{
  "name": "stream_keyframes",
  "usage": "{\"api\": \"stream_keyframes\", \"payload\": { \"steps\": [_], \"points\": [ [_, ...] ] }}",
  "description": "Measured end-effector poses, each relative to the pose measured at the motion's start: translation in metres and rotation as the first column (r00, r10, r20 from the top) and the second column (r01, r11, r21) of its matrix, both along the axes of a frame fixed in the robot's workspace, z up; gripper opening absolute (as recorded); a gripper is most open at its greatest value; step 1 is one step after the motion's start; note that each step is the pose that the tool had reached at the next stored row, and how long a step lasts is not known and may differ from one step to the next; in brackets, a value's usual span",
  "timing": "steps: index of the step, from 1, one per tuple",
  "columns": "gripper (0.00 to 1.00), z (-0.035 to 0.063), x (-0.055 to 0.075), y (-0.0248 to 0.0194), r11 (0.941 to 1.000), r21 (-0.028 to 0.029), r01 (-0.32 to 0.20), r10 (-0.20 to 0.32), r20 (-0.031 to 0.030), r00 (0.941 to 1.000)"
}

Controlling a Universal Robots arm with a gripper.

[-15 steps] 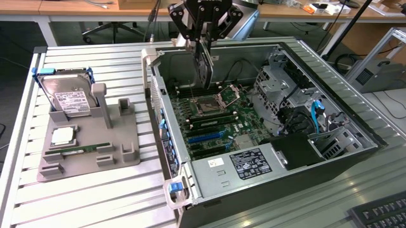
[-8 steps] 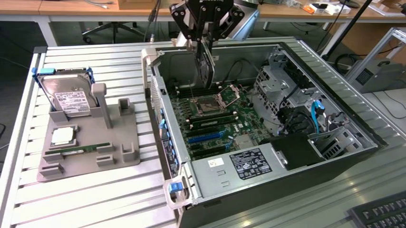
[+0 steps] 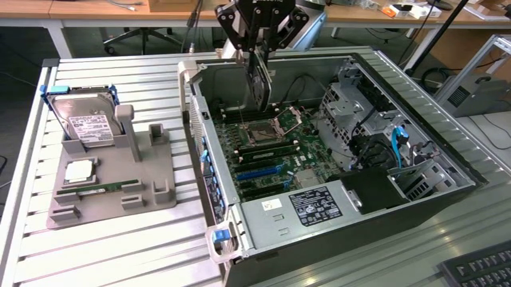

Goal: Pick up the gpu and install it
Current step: 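Pick up the gpu and move the gpu toward the slot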

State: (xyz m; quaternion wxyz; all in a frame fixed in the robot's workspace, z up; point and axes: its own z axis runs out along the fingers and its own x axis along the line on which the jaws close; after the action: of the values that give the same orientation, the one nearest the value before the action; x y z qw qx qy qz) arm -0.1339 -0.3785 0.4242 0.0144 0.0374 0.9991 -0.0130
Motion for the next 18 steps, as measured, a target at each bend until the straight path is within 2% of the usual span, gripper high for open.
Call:
{"api": "stream_keyframes", "payload": {
  "steps": [18],
  "points": [
    [0.27,0.0,0.011,-0.0001,1.0,-0.0007,0.0,0.0,0.0,1.0]
  ]
}}
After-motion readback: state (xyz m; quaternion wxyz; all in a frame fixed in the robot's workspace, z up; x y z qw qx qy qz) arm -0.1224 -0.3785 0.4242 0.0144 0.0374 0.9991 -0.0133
